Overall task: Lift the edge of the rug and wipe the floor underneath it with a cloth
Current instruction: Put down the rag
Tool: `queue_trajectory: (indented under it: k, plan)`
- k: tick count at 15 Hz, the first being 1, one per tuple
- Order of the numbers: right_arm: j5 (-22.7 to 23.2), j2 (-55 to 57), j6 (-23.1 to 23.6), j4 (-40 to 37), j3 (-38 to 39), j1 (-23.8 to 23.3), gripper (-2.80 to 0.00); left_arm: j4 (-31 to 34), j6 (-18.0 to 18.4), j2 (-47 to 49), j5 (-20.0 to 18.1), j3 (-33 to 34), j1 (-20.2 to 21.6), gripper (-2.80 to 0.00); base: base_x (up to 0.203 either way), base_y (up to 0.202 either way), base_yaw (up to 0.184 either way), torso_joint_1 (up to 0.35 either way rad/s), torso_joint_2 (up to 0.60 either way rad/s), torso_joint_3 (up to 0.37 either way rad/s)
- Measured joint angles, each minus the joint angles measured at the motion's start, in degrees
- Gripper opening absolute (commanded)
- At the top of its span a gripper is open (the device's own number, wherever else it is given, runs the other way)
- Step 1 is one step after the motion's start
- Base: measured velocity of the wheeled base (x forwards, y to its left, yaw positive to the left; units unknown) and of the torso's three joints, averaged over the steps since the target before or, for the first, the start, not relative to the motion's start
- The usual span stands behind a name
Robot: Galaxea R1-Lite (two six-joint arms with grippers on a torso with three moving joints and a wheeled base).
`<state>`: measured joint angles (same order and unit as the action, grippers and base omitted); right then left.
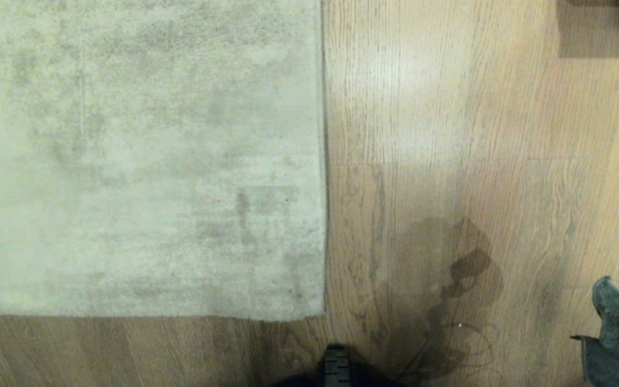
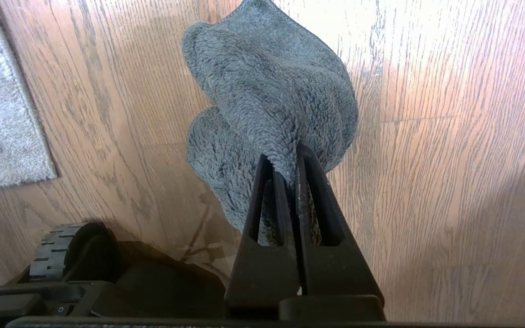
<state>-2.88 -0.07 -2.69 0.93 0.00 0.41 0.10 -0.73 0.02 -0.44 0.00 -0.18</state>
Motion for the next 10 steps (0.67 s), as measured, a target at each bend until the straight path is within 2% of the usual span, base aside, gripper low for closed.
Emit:
queue_trajectory:
  k: [7,10]
  plan:
    - [0.01,0.00,-0.02,-0.01,0.00,0.00,-2.80,-0.05,-0.01,0.00,0.00,0.00,0.00,-2.80,0.000,0.000,0.000,0.000,0.00,0.000]
    - [0.01,0.02,-0.02,0.03,0.00,0.01,-2.80,-0.09,-0.01,0.00,0.08,0.00,0.00,-2.80,0.002,-0.145,0.007,0.001,0.00,0.002]
